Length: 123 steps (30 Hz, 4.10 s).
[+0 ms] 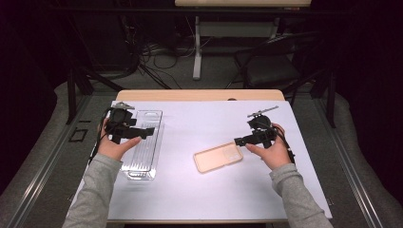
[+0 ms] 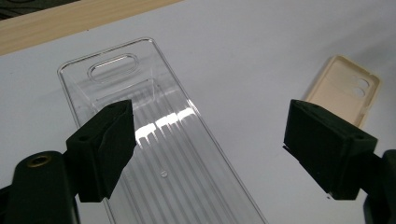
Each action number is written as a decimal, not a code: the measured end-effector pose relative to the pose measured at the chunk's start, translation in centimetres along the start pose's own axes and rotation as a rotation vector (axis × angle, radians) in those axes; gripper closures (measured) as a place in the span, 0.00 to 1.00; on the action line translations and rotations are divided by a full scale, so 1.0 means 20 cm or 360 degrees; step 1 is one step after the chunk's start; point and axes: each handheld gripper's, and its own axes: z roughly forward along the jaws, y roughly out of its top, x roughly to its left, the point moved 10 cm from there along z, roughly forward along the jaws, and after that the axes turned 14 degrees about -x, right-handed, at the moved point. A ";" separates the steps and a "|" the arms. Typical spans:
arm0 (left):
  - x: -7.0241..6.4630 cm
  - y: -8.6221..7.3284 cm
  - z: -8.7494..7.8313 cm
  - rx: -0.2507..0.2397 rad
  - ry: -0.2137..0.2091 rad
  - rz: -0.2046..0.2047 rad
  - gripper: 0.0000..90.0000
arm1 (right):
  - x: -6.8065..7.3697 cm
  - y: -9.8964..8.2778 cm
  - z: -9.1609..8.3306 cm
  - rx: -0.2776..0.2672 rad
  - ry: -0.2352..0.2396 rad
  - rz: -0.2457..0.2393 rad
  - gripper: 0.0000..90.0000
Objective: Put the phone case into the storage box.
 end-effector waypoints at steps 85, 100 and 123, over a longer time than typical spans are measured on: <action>0.07 -0.06 0.02 -0.0016 0.0032 -0.0044 0.20 | -0.06 -0.11 0.30 0.0608 -0.0138 0.0021 0.67; 0.07 -0.06 0.02 -0.0013 0.0033 -0.0046 0.20 | -0.03 -0.16 0.33 0.0719 -0.0139 0.0057 0.67; 0.08 -0.06 0.02 -0.0012 0.0038 -0.0044 0.20 | -0.04 -0.23 0.36 0.0821 -0.0186 0.0193 0.84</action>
